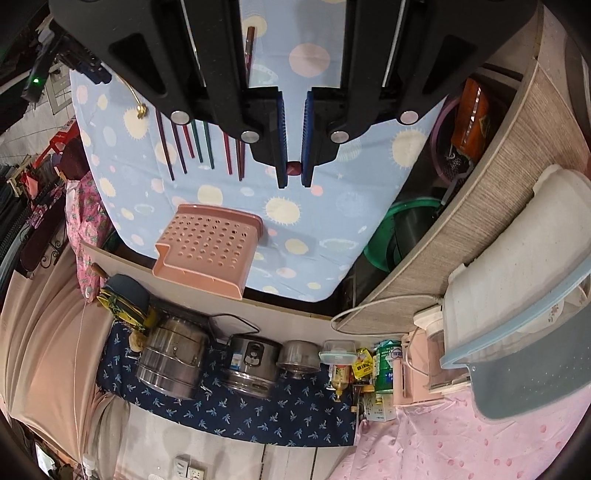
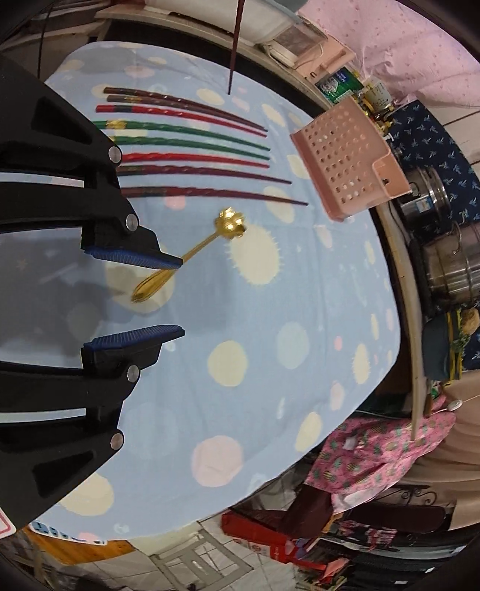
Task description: Organize utensils
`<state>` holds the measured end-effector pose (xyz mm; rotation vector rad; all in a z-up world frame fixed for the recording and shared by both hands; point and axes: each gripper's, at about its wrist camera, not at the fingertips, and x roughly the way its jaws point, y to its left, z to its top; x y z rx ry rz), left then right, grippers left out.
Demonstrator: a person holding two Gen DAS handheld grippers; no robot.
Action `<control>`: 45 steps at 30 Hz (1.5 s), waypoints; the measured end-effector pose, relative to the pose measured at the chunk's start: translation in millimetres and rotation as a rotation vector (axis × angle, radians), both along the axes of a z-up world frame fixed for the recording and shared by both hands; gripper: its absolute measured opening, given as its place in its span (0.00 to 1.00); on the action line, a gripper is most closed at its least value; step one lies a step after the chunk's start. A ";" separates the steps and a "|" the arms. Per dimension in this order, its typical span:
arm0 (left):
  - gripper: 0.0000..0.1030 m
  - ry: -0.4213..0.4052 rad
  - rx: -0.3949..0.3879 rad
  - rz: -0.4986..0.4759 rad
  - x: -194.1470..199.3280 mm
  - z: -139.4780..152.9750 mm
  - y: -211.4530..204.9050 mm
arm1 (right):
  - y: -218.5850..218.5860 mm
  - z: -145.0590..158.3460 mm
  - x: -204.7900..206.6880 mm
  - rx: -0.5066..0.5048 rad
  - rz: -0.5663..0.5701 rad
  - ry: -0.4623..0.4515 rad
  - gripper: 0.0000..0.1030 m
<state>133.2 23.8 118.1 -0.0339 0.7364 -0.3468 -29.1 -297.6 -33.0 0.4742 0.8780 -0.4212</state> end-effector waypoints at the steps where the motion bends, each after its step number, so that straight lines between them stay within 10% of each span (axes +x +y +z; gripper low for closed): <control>1: 0.07 0.006 -0.001 -0.003 -2.8 -2.0 -0.6 | 0.0 -5.3 -2.7 0.010 0.000 0.007 0.30; 12: 0.07 0.045 0.008 -0.009 -21.2 -14.9 -6.7 | 19.6 -21.0 9.2 -0.078 0.086 0.022 0.30; 22: 0.07 0.050 0.013 -0.008 -24.2 -16.7 -8.5 | 31.7 -9.7 7.8 -0.110 0.128 0.011 0.02; 45: 0.07 -0.111 -0.008 -0.040 29.2 60.3 -36.8 | 14.3 140.0 101.3 -0.218 0.190 -0.268 0.02</control>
